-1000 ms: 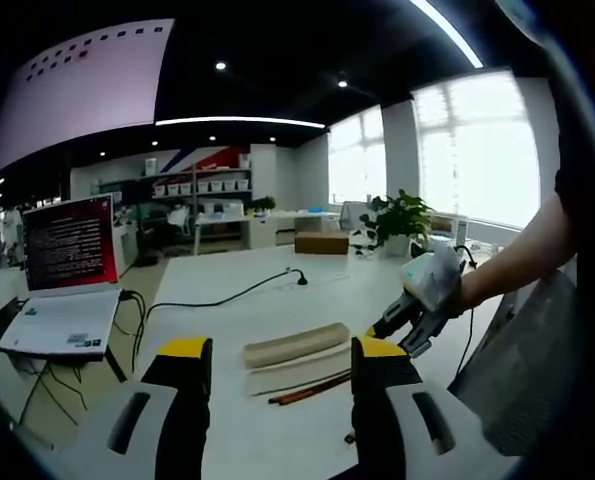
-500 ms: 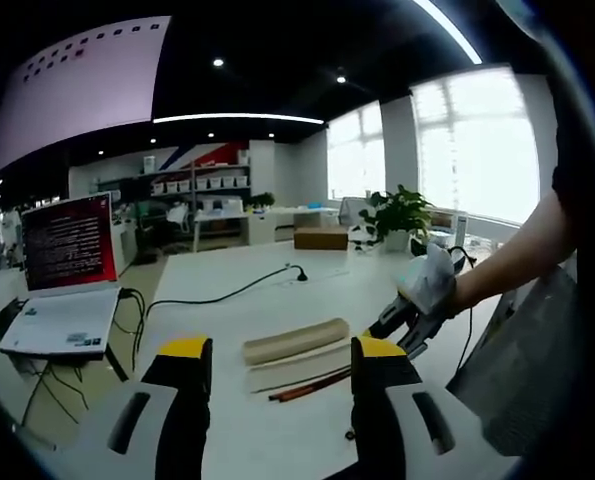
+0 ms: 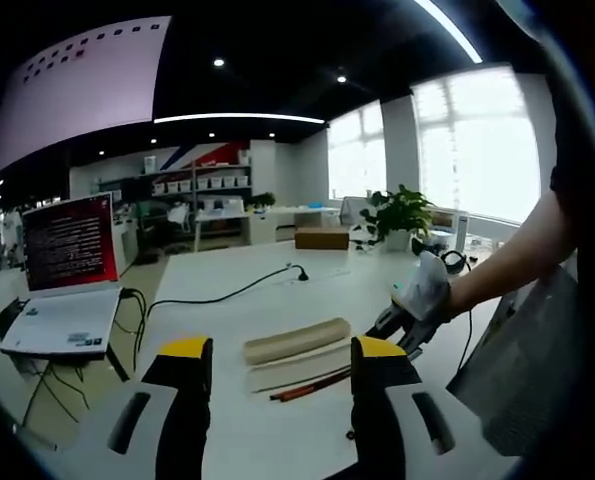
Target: Arrange the utensils inside the cutlery case until each visible utensil rests in its matching compartment.
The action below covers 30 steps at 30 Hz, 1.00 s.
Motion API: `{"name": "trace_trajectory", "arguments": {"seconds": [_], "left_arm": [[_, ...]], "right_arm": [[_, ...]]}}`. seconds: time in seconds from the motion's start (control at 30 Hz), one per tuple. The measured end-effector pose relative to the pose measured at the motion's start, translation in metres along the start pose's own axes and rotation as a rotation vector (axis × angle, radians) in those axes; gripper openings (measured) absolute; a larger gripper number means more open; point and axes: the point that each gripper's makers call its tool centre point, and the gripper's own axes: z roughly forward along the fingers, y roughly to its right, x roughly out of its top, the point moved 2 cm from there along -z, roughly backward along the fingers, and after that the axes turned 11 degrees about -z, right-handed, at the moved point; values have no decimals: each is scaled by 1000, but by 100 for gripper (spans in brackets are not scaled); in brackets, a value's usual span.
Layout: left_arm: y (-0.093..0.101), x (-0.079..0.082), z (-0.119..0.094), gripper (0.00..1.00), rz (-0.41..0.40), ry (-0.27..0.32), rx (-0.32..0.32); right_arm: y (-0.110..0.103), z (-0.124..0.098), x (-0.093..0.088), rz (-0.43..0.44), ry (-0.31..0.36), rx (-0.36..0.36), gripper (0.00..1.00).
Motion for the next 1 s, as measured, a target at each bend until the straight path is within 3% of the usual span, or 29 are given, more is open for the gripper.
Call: {"name": "trace_trajectory", "arguments": {"seconds": [0.37,1.0], "left_arm": [[2,-1,2,57,0,0,-1],[3,-3,2,56,1,-4,-6]], "right_arm": [[5,7,-9,36,-19,20,33],[3,18,-21,7,-72,59,30]]}}
